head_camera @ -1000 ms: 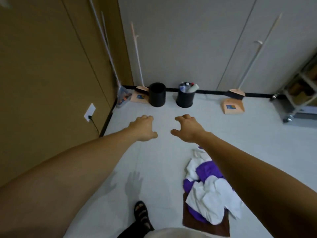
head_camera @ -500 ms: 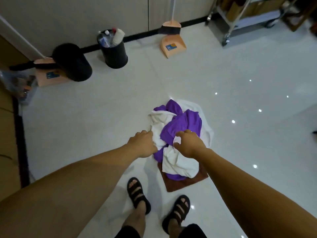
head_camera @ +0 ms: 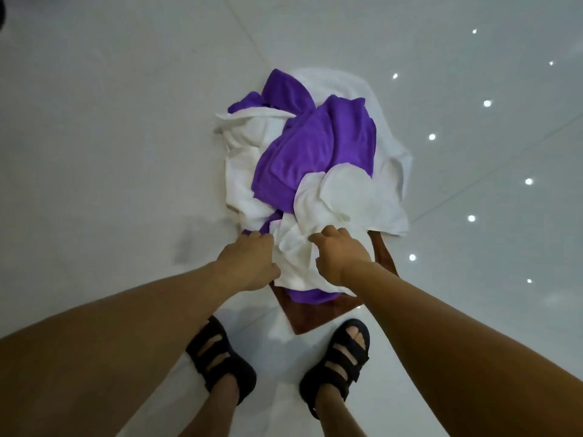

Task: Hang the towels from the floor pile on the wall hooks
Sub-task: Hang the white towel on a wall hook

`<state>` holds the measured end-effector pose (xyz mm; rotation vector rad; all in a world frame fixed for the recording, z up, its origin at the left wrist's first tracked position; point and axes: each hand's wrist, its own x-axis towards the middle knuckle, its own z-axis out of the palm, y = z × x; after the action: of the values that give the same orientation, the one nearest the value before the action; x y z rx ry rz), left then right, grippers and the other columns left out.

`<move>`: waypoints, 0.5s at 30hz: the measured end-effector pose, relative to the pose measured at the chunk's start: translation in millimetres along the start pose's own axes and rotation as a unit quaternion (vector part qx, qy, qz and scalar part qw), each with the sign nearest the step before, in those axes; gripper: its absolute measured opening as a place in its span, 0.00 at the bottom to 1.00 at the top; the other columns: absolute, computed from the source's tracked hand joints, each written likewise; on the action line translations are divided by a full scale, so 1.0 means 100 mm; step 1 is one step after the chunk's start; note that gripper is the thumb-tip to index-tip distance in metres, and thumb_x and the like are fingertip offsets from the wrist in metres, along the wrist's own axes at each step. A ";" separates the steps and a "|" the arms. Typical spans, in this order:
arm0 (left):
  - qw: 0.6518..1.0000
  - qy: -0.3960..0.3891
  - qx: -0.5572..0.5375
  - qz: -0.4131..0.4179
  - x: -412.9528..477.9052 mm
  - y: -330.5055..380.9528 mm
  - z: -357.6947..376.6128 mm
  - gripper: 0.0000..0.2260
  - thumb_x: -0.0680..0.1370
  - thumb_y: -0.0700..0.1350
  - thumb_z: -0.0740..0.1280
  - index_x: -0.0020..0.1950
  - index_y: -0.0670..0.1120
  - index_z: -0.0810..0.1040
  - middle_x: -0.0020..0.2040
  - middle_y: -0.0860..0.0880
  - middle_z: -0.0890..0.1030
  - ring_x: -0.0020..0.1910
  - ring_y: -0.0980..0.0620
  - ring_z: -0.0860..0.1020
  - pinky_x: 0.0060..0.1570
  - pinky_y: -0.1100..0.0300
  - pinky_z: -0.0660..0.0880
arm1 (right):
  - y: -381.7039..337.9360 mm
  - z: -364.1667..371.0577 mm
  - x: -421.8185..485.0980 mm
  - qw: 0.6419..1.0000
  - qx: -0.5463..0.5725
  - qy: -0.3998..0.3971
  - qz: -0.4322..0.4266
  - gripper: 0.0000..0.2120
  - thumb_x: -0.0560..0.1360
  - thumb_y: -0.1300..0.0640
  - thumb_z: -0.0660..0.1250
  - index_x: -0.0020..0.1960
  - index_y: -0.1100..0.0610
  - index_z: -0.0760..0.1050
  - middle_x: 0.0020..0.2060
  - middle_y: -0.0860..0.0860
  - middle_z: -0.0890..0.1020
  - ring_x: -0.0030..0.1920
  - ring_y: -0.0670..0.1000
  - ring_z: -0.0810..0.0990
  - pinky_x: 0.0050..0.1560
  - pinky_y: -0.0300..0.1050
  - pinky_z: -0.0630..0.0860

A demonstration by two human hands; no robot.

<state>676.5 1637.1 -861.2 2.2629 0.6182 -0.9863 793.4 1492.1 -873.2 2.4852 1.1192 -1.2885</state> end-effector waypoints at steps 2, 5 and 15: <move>1.000 -0.003 0.002 0.003 0.23 -0.10 0.23 0.12 0.74 0.50 0.66 0.51 0.46 0.69 0.51 0.46 0.74 0.50 0.46 0.73 0.51 0.47 0.75 | 0.09 0.26 0.26 1.000 -0.008 0.002 -0.016 0.26 0.75 0.61 0.62 0.73 0.51 0.65 0.69 0.54 0.66 0.66 0.58 0.65 0.62 0.54 0.72; 1.000 0.000 0.000 -0.002 0.45 -0.25 0.48 0.12 0.75 0.51 0.66 0.52 0.47 0.69 0.51 0.47 0.73 0.49 0.46 0.73 0.51 0.47 0.75 | 0.19 0.52 0.53 0.996 -0.072 0.017 -0.057 0.26 0.74 0.60 0.65 0.72 0.50 0.67 0.74 0.54 0.59 0.70 0.59 0.61 0.62 0.54 0.71; 0.997 0.011 -0.081 0.011 0.20 -0.12 0.31 0.22 0.74 0.52 0.69 0.65 0.47 0.69 0.60 0.48 0.74 0.57 0.47 0.73 0.57 0.48 0.75 | 0.21 0.13 0.26 0.975 -0.057 0.153 -0.150 0.12 0.77 0.52 0.63 0.54 0.56 0.81 0.59 0.52 0.78 0.61 0.55 0.71 0.60 0.48 0.67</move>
<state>665.9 1628.6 -898.1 2.1361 0.6570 -0.8707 808.1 1486.5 -905.4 2.5588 1.6422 -0.8800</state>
